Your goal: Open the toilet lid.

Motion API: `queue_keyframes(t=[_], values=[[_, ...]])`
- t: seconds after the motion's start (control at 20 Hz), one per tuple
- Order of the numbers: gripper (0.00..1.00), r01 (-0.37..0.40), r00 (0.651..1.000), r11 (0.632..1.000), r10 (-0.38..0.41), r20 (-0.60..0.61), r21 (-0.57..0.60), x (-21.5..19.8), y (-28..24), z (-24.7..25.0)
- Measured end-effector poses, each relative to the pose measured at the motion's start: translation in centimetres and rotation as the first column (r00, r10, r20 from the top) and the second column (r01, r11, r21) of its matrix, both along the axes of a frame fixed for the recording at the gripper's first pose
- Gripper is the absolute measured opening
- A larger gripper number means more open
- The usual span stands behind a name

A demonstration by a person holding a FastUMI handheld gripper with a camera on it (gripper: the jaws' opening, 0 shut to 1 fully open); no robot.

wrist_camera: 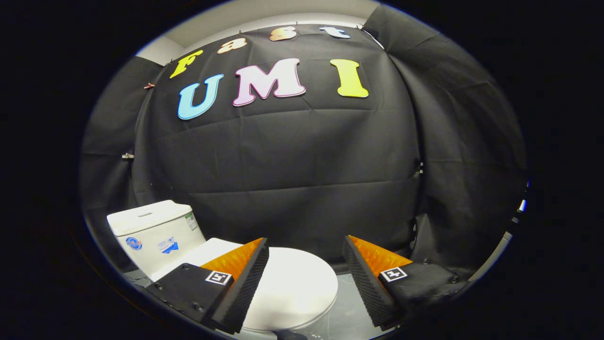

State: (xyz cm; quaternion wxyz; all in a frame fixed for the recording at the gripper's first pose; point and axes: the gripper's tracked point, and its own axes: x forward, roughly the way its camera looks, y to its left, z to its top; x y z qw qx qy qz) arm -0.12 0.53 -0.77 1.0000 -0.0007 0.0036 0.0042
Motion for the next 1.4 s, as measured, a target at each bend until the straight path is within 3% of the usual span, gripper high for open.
queue_keyframes(t=[1.4], values=[[0.98,-0.008,1.000,1.000,0.008,-0.007,0.027,-0.8,0.7,1.3]])
